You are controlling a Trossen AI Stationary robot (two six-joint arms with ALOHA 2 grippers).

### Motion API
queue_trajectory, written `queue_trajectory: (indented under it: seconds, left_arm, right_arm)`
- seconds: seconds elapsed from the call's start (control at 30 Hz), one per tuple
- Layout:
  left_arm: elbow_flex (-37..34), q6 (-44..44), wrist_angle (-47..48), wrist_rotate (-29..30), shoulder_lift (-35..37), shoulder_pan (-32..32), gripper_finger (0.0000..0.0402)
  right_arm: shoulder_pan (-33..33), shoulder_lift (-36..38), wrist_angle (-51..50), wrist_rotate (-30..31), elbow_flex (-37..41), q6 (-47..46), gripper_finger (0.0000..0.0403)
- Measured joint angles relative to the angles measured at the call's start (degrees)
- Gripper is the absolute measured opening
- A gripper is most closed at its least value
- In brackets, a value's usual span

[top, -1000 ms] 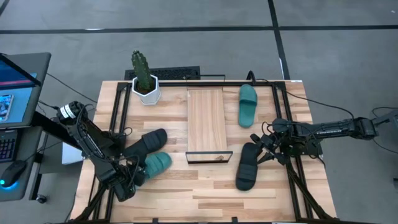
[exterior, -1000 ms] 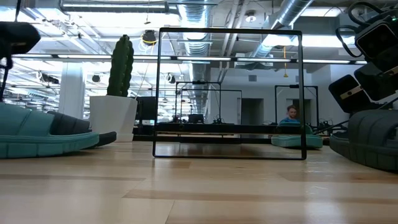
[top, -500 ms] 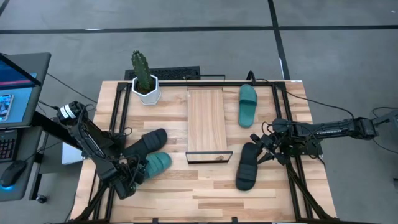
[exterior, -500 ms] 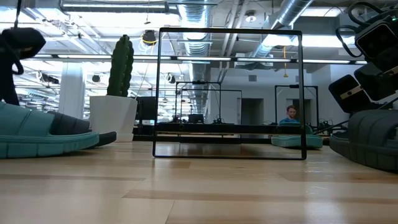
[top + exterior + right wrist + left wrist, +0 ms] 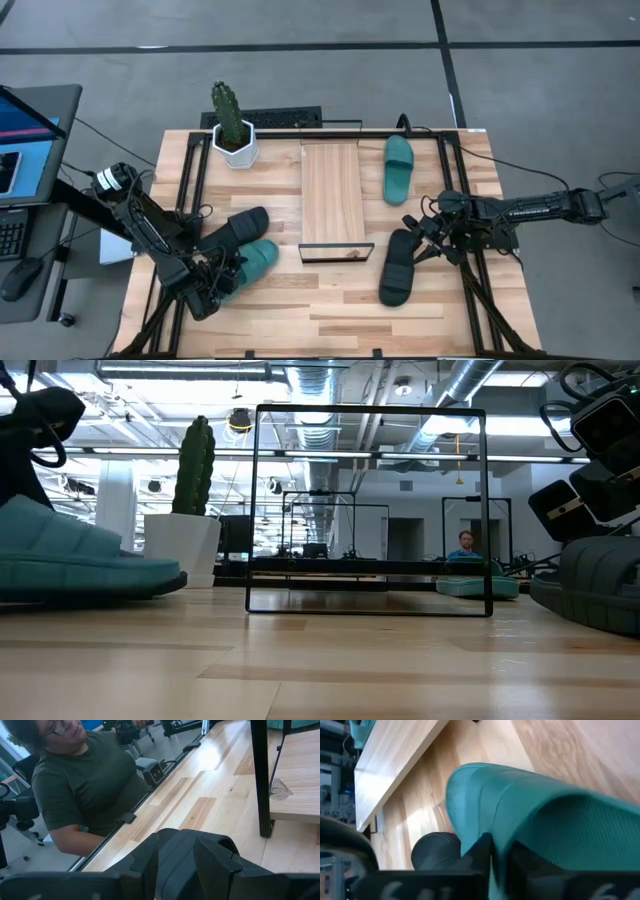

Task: Pick and place slides into the shelf
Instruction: Put the left green slide on the shelf

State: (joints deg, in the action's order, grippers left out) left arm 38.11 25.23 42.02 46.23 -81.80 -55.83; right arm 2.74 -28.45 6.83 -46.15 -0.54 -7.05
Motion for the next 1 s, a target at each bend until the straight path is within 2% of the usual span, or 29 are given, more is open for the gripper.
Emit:
queue_trajectory:
  seconds: [0.2,0.47,0.7,0.87,1.0]
  left_arm:
    - [0.23,0.13,-2.8,0.3,0.0,-0.02,0.0005]
    - [5.96,-5.13,-1.07,3.56,0.0,-1.07,0.0002]
    - [15.07,-5.01,14.81,7.31,0.0,-3.61,0.0001]
    - [20.63,-4.59,27.78,12.45,0.09,-3.85,0.0001]
    - [23.11,-5.21,32.13,14.99,2.0,-3.85,0.0001]
  right_arm:
    - [-0.02,0.01,0.0,0.0,0.0,-0.01,0.0114]
    - [-0.02,0.0,0.0,0.0,0.0,-0.01,0.0114]
    - [-0.02,0.01,0.0,-0.02,0.0,0.0,0.0114]
    - [-0.02,0.02,0.0,0.0,0.0,0.0,0.0114]
    - [-0.02,0.0,0.0,0.0,0.0,-0.02,0.0114]
